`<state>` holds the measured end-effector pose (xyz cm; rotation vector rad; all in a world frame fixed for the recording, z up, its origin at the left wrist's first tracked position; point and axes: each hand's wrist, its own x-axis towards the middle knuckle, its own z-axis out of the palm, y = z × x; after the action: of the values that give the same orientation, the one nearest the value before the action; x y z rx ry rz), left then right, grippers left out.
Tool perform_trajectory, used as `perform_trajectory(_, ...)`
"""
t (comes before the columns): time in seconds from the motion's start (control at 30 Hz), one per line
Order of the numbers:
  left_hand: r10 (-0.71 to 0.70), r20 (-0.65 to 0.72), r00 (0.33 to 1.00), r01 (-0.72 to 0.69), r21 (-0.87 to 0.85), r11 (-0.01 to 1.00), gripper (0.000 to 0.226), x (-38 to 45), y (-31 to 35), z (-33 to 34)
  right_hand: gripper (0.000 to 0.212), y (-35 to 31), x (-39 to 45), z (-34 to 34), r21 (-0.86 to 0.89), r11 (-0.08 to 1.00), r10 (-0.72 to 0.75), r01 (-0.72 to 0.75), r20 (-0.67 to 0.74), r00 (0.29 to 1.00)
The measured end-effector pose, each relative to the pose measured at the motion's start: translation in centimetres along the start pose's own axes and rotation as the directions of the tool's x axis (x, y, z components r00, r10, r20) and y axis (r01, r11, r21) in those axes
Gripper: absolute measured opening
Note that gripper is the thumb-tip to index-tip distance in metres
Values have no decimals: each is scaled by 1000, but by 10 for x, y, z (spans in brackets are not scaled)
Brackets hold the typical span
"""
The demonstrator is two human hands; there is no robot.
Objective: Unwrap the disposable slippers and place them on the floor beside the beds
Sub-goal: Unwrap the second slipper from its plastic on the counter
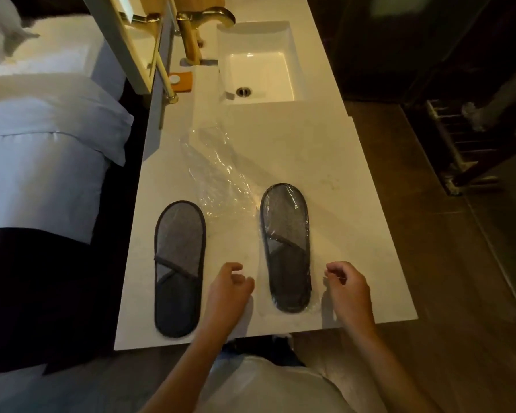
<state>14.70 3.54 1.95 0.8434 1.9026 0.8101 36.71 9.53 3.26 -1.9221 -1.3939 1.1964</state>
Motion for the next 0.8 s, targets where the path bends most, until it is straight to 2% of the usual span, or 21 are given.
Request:
perform_trajectory(0.17, 53, 103, 993, -60, 60, 996, 32, -12, -3, 29, 26, 12, -2, 1, -108, 994, 32, -12, 183, 983)
perform_trajectory(0.33, 99, 36, 994, -101, 37, 994, 37, -19, -9, 31, 22, 14, -11, 4, -87, 996, -18, 37, 216, 976)
perform_trajectory(0.5, 208, 53, 977, -209, 20, 978, 47, -14, -10, 30, 14, 15, -14, 5, -69, 996, -35, 49, 194, 980)
perform_trajectory(0.6, 276, 94, 956, -282, 58, 958, 37, -11, -12, 30, 13, 18, -16, 3, -46, 997, -53, 61, 165, 985)
perform_trajectory(0.7, 262, 87, 961, -268, 73, 961, 28, -10, -16, 28, 14, 21, -18, 2, 15, 998, -61, 60, 121, 991)
perform_trajectory(0.8, 237, 78, 968, -242, 60, 969, 30, -9, -16, 27, 16, 25, -19, -1, 88, 994, -73, 65, 87, 994)
